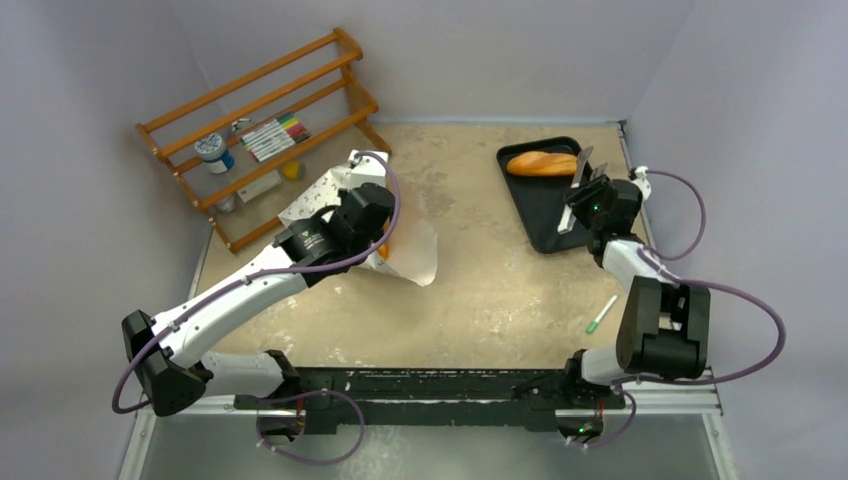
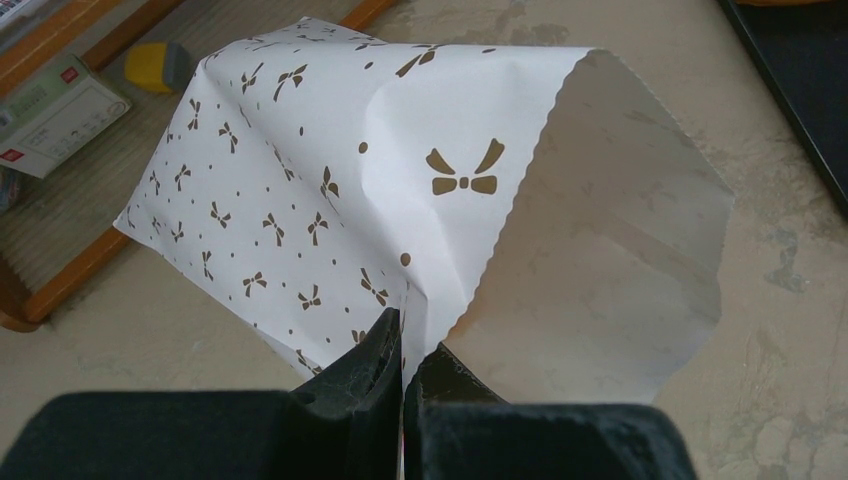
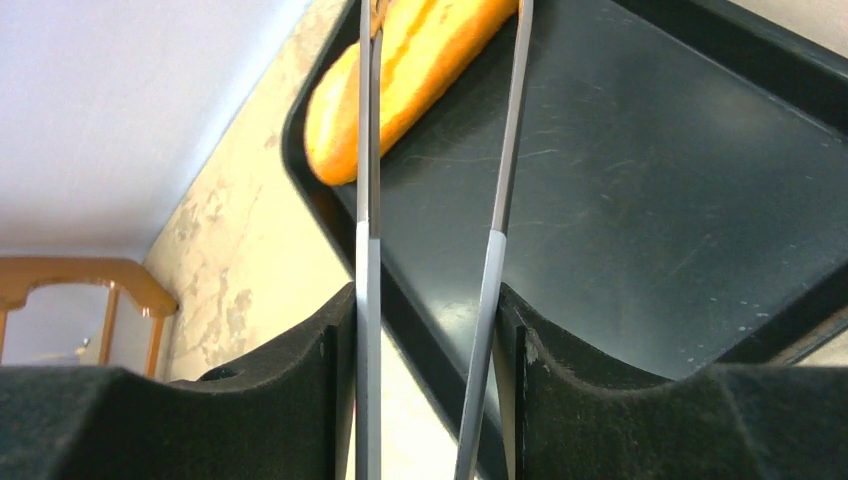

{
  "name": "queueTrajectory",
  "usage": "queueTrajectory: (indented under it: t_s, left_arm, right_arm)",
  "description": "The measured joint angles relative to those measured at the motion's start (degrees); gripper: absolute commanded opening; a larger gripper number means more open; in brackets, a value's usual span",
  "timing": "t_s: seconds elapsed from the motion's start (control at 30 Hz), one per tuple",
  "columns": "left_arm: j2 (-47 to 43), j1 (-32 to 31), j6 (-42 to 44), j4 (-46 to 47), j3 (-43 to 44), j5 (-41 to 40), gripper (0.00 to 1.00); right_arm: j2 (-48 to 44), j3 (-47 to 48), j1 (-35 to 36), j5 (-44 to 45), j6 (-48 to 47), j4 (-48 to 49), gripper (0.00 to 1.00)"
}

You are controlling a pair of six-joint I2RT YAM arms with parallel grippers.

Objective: Take the fake bread out of the paper bag

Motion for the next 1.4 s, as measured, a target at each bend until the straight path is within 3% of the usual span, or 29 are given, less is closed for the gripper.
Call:
queueTrajectory:
  t_s: [0.67, 1.1, 1.4]
  left_arm:
    - [-4.2, 0.0, -3.1, -1.0, -7.6, 2.4, 0.00]
    - [1.3, -0.1, -3.8, -0.8, -5.1, 1.4, 0.00]
    - [6.5, -0.1, -3.7, -0.6, -2.4, 0.1, 0.00]
  right_arm:
    - [-29.1, -5.8, 27.9, 5.4, -10.4, -14.8, 0.39]
    - [-43.7, -6.1, 34.3, 1.7, -16.2, -28.3, 0.38]
    - [-49.5, -3.5, 36.1, -8.2, -21.9, -35.5, 0.38]
